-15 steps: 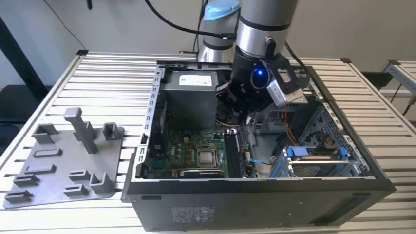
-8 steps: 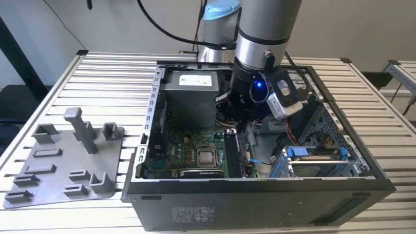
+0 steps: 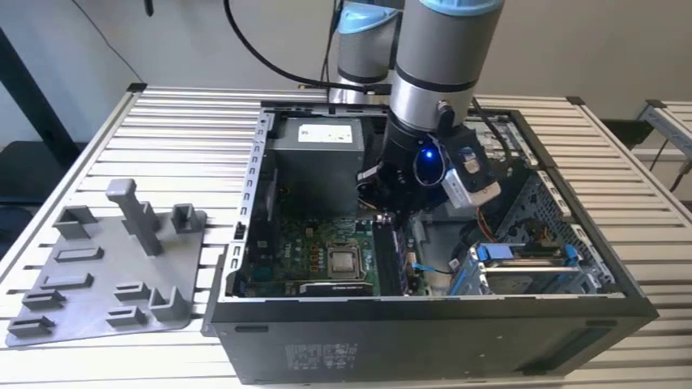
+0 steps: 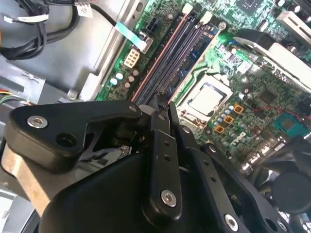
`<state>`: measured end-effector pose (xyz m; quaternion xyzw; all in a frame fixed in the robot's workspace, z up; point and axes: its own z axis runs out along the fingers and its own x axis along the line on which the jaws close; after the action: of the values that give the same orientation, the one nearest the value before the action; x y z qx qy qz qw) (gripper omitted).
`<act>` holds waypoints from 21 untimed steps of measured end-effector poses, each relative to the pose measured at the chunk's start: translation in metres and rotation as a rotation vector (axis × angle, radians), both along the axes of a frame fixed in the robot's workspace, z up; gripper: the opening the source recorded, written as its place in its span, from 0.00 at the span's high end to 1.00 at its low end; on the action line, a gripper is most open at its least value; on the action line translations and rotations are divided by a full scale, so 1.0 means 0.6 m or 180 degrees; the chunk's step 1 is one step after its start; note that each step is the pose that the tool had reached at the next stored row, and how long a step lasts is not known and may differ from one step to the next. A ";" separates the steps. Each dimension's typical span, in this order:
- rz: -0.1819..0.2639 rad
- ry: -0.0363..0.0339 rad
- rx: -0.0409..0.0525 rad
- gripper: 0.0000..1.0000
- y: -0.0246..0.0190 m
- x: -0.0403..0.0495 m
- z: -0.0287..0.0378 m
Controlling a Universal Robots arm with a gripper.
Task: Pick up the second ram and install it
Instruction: 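Insert the second ram into the second slot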
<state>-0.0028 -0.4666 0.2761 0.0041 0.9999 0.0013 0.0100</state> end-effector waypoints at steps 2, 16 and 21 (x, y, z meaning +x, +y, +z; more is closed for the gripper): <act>0.0000 0.0000 -0.0002 0.86 0.0000 0.000 0.000; -0.0010 0.0001 -0.0002 0.86 0.0000 -0.003 -0.039; -0.0066 0.0001 -0.0002 0.86 0.0000 -0.011 -0.054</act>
<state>-0.0095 -0.4666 0.2438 0.0145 0.9998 0.0008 0.0099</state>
